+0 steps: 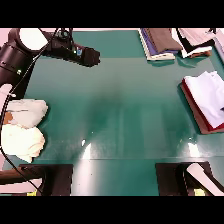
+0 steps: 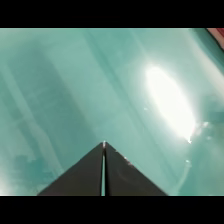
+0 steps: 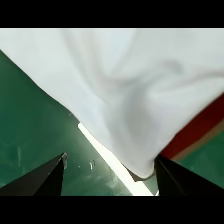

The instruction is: Fold the shirts.

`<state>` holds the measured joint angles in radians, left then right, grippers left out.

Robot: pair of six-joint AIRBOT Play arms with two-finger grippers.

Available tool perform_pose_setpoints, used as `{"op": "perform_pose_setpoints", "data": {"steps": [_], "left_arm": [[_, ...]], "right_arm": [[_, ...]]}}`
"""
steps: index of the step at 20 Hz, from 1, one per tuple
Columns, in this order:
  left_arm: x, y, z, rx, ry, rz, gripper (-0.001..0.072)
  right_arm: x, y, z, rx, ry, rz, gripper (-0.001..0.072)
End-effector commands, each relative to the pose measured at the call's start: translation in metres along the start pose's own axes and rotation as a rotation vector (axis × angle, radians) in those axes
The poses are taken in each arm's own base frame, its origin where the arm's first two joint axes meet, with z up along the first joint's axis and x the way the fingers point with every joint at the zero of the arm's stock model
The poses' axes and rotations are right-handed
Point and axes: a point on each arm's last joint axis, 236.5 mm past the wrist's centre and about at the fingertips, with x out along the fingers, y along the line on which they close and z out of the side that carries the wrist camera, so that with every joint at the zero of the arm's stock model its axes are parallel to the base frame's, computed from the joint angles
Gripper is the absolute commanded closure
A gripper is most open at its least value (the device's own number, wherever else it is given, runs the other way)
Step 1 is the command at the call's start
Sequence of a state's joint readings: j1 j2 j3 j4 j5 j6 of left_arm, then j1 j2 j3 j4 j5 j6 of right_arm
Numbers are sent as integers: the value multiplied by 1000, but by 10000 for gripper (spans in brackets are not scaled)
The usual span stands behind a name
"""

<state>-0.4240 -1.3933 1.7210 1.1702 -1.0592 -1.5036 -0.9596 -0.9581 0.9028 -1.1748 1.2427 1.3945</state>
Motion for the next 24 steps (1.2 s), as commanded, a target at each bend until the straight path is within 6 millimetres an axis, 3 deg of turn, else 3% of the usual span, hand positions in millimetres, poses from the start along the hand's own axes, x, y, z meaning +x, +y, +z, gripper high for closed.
{"op": "perform_pose_setpoints", "data": {"steps": [1,3,7,8,10,13,17,20,21,22,24], "left_arm": [[0,0,0,20,2,1,680],[0,0,-1,20,5,1,679],[0,0,-3,20,13,1,679],[0,0,-3,21,13,1,679],[0,0,0,20,2,1,679],[0,1,-4,20,15,1,679],[0,0,-2,17,7,-2,679],[0,1,11,17,-46,2,679],[-1,1,16,17,-65,3,679],[-1,1,21,17,-88,5,679],[-2,2,30,17,-127,8,679]], "right_arm": [[0,-20,-15,106,13,-19,87],[-25,-10,8,84,-54,-12,89],[-100,22,65,26,-321,3,90],[-114,45,73,-5,-368,57,90],[-125,104,72,-101,-373,192,90],[-118,193,34,-315,-279,350,91],[-91,279,-45,-571,-81,495,116],[-73,317,-100,-704,51,556,451],[-68,327,-116,-759,79,573,610],[-65,334,-127,-804,93,586,690],[-60,345,-143,-835,115,605,690]]}}
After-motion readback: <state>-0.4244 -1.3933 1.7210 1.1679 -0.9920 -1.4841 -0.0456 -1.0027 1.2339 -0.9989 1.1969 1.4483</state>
